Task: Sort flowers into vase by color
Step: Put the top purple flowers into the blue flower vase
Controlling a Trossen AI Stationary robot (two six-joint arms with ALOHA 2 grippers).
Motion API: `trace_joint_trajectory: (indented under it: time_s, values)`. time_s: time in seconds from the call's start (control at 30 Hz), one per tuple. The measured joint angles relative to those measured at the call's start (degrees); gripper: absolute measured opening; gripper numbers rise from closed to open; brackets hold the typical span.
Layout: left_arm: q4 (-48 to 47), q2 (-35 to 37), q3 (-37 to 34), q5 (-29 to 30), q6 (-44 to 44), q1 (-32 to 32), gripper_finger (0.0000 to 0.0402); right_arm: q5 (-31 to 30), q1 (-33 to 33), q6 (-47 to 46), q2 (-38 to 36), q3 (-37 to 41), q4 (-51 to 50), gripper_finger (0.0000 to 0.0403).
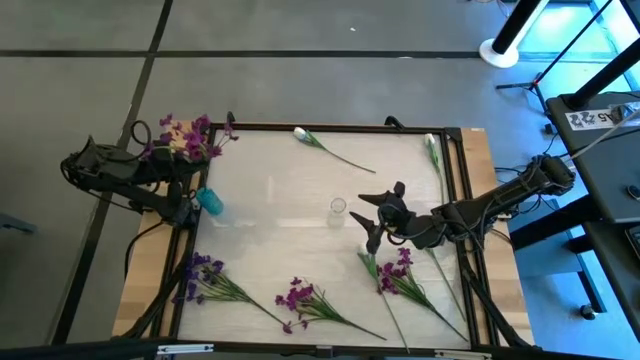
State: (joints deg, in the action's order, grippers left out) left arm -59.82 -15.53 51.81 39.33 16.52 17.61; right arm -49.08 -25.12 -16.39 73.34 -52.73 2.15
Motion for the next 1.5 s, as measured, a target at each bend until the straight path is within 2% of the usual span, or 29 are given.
trace_joint_trajectory:
  time_s: [0.4, 0.7, 0.9, 1.13, 1.5]
  values:
    - [1.8, 0.0, 0.0, 3.2, 0.7, 0.0, 0.0011, 0.2, 0.0, -0.1, 0.4, 0.0, -0.7, 0.0237]
    - [-5.3, 0.3, 3.6, 1.1, 5.2, 0.0, 0.0011, 0.2, 0.0, -0.5, 0.4, 0.0, -0.8, 0.0237]
    - [-3.9, 0.3, 1.4, 1.4, 5.9, 0.0, 0.0011, 0.1, 0.0, -0.5, 0.4, 0.0, -0.7, 0.0237]
    - [-3.5, 0.3, -2.1, 6.2, 8.5, 0.0, 0.0011, -0.3, 0.0, -0.5, 0.4, 0.0, -0.8, 0.0237]
    - [6.9, 0.4, -8.4, 7.7, 6.9, 0.0, 0.0011, -0.4, 0.0, -0.5, 0.4, 0.0, -1.1, 0.0237]
